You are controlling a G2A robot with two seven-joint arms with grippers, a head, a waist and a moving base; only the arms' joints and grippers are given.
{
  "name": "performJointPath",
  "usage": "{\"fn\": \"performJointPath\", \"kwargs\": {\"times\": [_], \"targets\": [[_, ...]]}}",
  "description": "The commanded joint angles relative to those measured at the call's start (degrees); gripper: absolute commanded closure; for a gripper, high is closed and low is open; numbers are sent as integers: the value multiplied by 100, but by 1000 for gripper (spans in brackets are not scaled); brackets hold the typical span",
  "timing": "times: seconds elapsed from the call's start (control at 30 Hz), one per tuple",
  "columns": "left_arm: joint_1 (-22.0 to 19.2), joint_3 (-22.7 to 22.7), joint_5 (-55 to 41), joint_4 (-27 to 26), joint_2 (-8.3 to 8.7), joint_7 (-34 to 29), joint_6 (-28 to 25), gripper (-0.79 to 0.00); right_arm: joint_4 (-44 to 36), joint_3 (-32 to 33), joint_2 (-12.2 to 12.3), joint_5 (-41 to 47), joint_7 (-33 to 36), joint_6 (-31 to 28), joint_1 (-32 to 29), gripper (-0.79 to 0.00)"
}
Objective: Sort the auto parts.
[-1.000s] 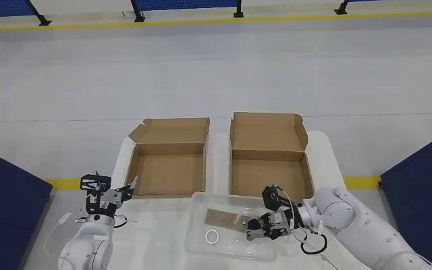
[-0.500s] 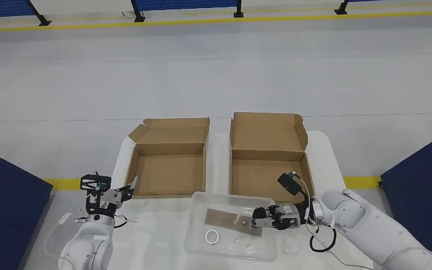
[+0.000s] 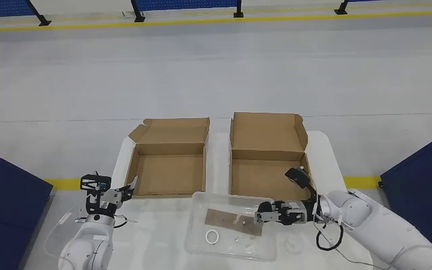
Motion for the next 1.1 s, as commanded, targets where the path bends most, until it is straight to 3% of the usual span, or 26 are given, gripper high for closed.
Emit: {"fn": "performJointPath", "kwargs": {"times": [0.0, 0.33, 0.53, 1.07], "targets": [[0, 0, 0, 0, 0, 0, 0, -785, 1, 0, 1, 0, 0, 0, 1, 0], [0, 0, 0, 0, 0, 0, 0, -785, 1, 0, 1, 0, 0, 0, 1, 0], [0, 0, 0, 0, 0, 0, 0, -785, -141, 100, -28, -208, -183, 337, -94, 0], [0, 0, 0, 0, 0, 0, 0, -785, -272, 242, -69, 2032, 748, 748, -160, 0]]}}
